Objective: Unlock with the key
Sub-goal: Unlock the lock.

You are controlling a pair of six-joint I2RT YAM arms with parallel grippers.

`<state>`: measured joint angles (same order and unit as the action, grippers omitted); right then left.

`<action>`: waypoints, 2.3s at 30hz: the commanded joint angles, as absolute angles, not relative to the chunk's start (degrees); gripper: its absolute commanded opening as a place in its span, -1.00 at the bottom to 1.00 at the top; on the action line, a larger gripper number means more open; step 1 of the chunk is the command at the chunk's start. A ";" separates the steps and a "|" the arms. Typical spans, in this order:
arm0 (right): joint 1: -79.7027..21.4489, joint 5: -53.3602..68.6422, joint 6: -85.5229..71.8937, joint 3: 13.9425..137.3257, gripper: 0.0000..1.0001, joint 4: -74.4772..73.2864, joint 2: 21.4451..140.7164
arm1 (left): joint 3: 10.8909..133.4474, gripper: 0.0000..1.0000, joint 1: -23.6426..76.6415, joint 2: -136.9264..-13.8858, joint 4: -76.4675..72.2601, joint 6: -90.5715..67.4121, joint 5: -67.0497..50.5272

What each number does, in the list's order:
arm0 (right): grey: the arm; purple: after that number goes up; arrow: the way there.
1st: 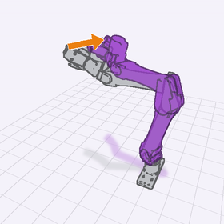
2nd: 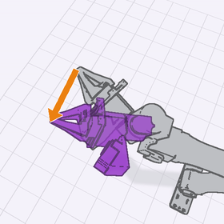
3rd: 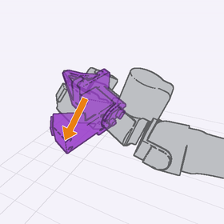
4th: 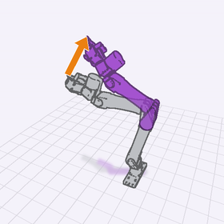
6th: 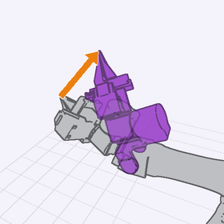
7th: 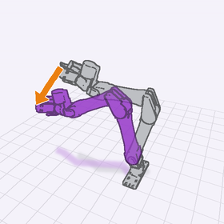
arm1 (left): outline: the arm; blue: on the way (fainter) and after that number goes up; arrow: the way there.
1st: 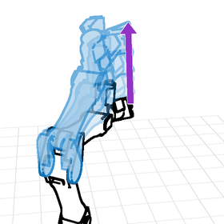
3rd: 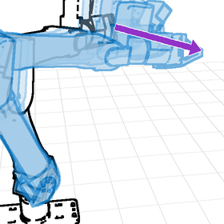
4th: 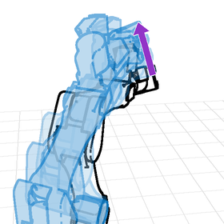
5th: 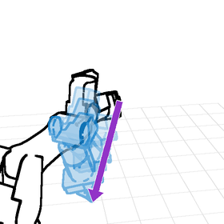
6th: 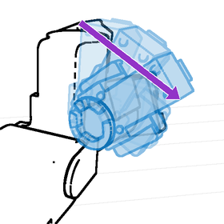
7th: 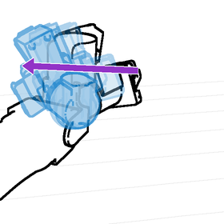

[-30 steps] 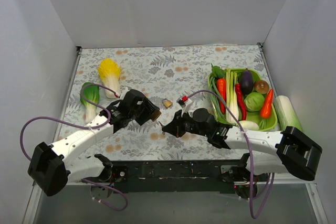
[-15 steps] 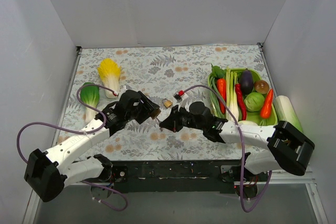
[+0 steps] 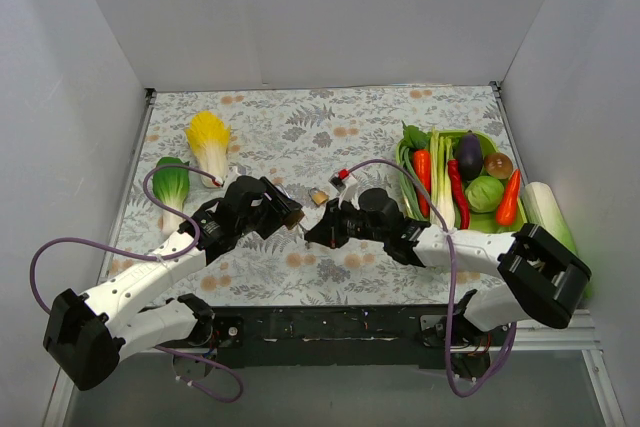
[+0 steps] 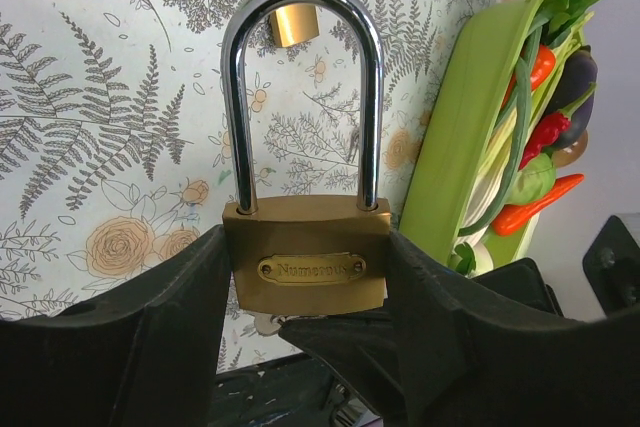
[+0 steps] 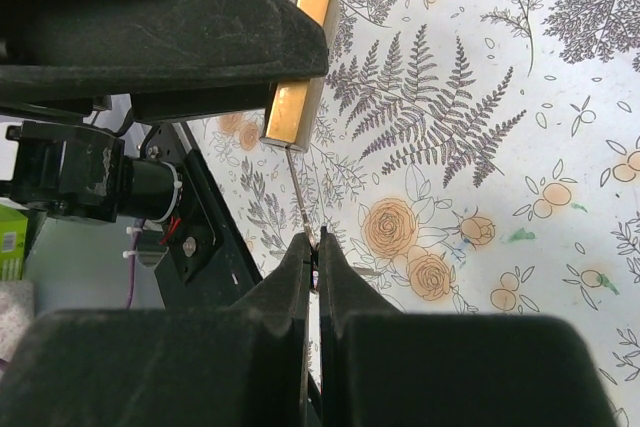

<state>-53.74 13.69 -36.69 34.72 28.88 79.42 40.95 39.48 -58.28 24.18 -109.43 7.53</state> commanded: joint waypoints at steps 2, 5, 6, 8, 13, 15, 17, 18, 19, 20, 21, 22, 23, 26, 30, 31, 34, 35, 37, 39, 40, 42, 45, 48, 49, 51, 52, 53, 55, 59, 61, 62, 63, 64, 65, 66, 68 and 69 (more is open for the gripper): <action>-53.52 15.56 -37.00 37.27 -0.97 31.55 80.51 | 41.84 -1.00 39.64 -55.72 20.39 -109.25 7.82; -53.53 15.64 -37.18 37.18 -0.97 31.82 80.86 | 41.75 -1.00 39.73 -55.64 20.39 -109.07 7.82; -53.35 15.64 -37.26 37.18 -0.97 31.90 80.95 | 41.75 -1.00 39.64 -55.55 20.39 -108.99 7.91; -53.44 15.29 -37.53 37.26 -0.97 31.90 80.86 | 41.75 -1.00 39.64 -55.46 20.39 -108.72 7.82; -53.00 15.03 -37.18 38.40 -0.97 30.94 80.16 | 41.40 -1.00 39.64 -55.37 20.30 -107.76 8.26; -52.91 14.94 -36.91 38.93 -0.97 30.41 80.16 | 41.13 -1.00 39.64 -55.46 19.95 -107.67 8.17; -52.91 15.03 -36.91 39.37 -0.97 30.41 80.33 | 41.04 -1.00 39.55 -55.46 20.04 -107.49 8.44; -52.82 15.12 -36.83 39.46 -0.97 30.41 80.33 | 40.78 -1.00 39.64 -55.28 20.04 -107.40 8.35; -52.82 15.12 -36.83 39.46 -0.97 30.41 80.42 | 40.87 -1.00 39.55 -55.37 20.04 -107.32 8.35; -52.82 15.12 -36.91 39.64 -0.97 30.24 80.51 | 40.70 -1.00 39.64 -55.37 20.13 -107.31 8.35; -52.74 15.03 -36.91 39.64 -0.97 30.23 80.51 | 40.69 -1.00 39.64 -55.28 20.04 -107.31 8.35; -52.82 15.03 -36.91 39.64 -0.97 30.23 80.51 | 40.61 -1.00 39.64 -55.28 20.04 -107.31 8.35; -52.74 14.94 -36.91 39.64 -0.97 30.15 80.59 | 40.61 -1.00 39.64 -55.20 20.04 -107.23 8.35; -52.56 14.33 -37.35 39.64 -0.97 30.06 80.77 | 40.52 -1.00 39.64 -54.93 19.78 -106.97 8.35; -52.38 12.84 -37.44 40.95 -0.97 28.75 81.21 | 39.64 -1.00 39.64 -54.58 18.55 -106.44 8.17; -52.38 12.31 -37.18 41.39 -0.97 28.13 81.47 | 39.55 -1.00 39.73 -54.58 18.37 -106.35 8.17; -52.38 10.55 -36.39 43.67 -0.97 25.32 82.26 | 39.11 -1.00 39.64 -54.75 18.37 -106.17 8.61; -52.38 9.76 -36.21 44.03 -0.97 24.79 82.53 | 39.02 -1.00 39.73 -54.84 18.28 -106.17 8.87; -52.38 8.79 -35.86 45.08 -0.97 23.56 82.97 | 39.02 -1.00 39.90 -55.11 18.37 -105.91 9.23; -52.38 6.69 -35.34 45.61 -0.97 22.60 83.14 | 39.11 -1.00 39.99 -55.37 18.37 -105.82 9.67; -52.38 6.24 -35.16 45.88 -0.97 22.33 83.23 | 39.11 -1.00 39.99 -55.37 18.37 -105.99 9.67; -52.30 5.28 -34.46 46.49 -0.97 22.15 83.32 | 38.94 -1.00 39.99 -55.63 18.37 -106.08 9.67; -52.73 4.31 -33.58 46.84 -0.97 22.85 83.06 | 38.85 -1.00 40.08 -56.16 18.02 -106.17 9.49; -53.35 3.52 -32.17 47.28 -0.97 24.34 83.41 | 38.67 -1.00 40.08 -56.69 18.02 -106.35 9.40; -53.61 3.34 -31.47 47.37 -0.97 24.95 83.50 | 38.58 -1.00 40.08 -56.95 17.84 -106.35 9.40; -54.14 2.64 -31.12 47.37 -0.97 25.75 83.85 | 38.41 -1.00 40.08 -57.04 17.58 -106.43 9.23; -54.49 2.38 -30.77 47.29 -0.97 26.36 83.93 | 38.32 -1.00 40.08 -57.04 17.40 -106.35 9.14; -55.01 1.42 -30.15 47.46 -0.97 26.37 84.11 | 38.23 -1.00 40.08 -57.13 17.05 -106.35 9.05; -55.63 0.53 -29.62 47.81 -0.97 26.37 84.20 | 38.15 -1.00 40.08 -57.13 16.88 -106.35 8.88; -56.07 -1.30 -29.62 48.78 -0.97 25.93 84.55 | 37.18 -1.00 40.17 -57.22 15.83 -106.00 8.61; -55.99 -1.93 -29.79 50.26 -0.97 24.88 84.90 | 36.48 -1.00 40.17 -56.87 14.95 -105.65 8.26; -55.99 -2.11 -29.88 50.71 -0.97 24.61 84.90 | 36.13 -1.00 40.25 -56.60 13.98 -105.56 8.17; -55.99 -2.46 -30.23 51.15 -0.97 23.91 85.08 | 35.17 -1.00 40.34 -55.99 13.54 -105.38 8.26; -55.99 -2.81 -30.41 52.11 -0.97 23.56 85.25 | 34.72 -1.00 40.34 -55.64 13.01 -105.29 8.35; -55.99 -3.33 -30.67 52.55 -0.97 23.03 85.34 | 34.28 -1.00 40.43 -55.29 11.96 -105.21 8.35; -55.99 -3.34 -30.85 52.99 -0.97 22.68 85.86 | 33.58 -1.00 40.52 -55.02 11.52 -105.21 8.35; -55.99 -3.34 -31.29 53.79 -0.97 22.85 86.74 | 33.05 -1.00 40.61 -54.32 10.55 -105.20 8.44; -55.99 -3.17 -31.38 54.14 -0.97 23.29 87.01 | 32.52 -1.00 40.61 -54.14 10.29 -105.21 8.35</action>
<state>-56.66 1.91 -30.81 48.03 13.74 86.11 34.09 39.09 -56.77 12.80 -105.91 14.28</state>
